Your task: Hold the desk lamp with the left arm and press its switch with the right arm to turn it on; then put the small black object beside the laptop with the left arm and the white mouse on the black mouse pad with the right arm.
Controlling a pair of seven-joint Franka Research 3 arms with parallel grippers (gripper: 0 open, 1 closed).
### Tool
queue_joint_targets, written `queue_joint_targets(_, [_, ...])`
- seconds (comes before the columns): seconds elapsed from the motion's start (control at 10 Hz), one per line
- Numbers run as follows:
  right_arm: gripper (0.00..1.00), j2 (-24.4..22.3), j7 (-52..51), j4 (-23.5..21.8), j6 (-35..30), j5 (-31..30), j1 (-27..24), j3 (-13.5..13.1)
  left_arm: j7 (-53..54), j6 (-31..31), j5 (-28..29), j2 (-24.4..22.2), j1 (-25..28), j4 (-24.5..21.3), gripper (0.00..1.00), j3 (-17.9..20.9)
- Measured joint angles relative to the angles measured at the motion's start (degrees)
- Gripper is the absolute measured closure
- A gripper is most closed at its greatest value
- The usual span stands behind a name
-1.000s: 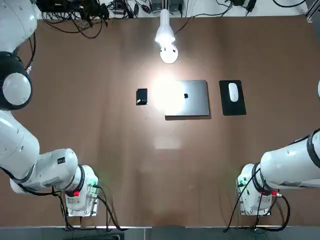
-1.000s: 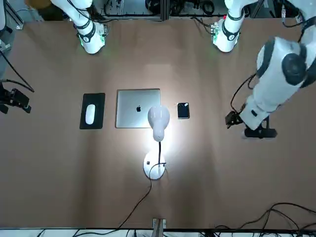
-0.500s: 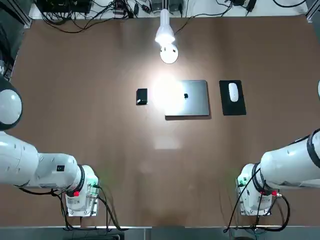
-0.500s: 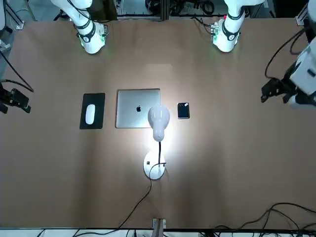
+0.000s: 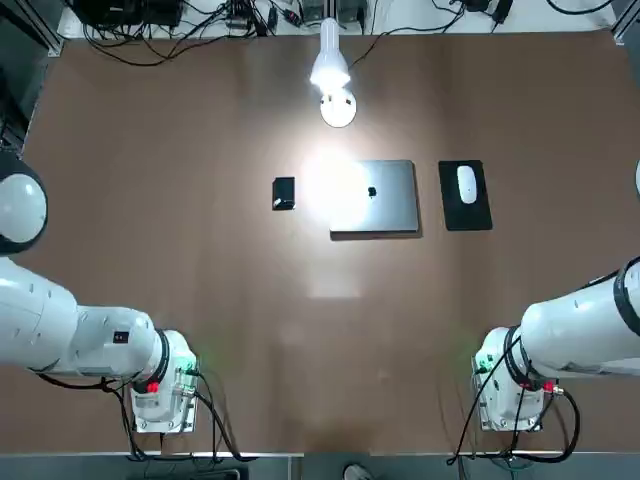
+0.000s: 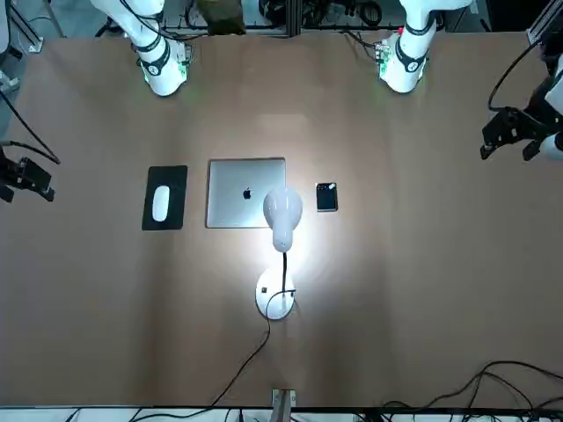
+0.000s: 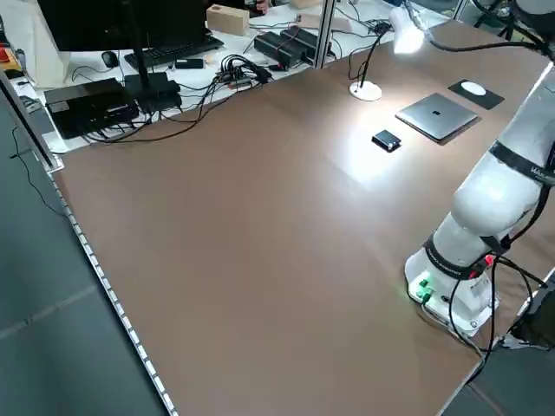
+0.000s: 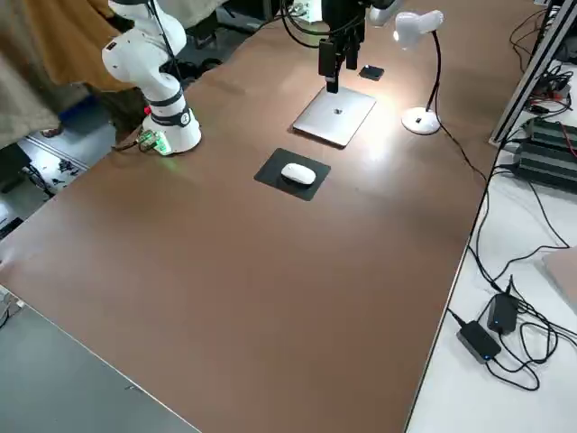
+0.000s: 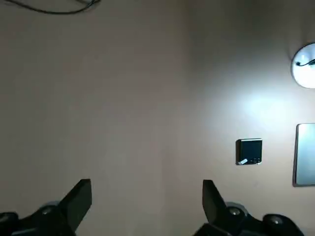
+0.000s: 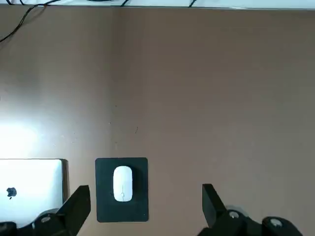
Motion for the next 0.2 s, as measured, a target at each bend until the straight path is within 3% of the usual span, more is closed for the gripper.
queue_joint_targets(0.2, [0.00,0.0,0.0,0.0,0.0,0.0,0.0,0.0,-0.9,-0.4,0.8,0.7,0.0,0.0,0.01,0.0])
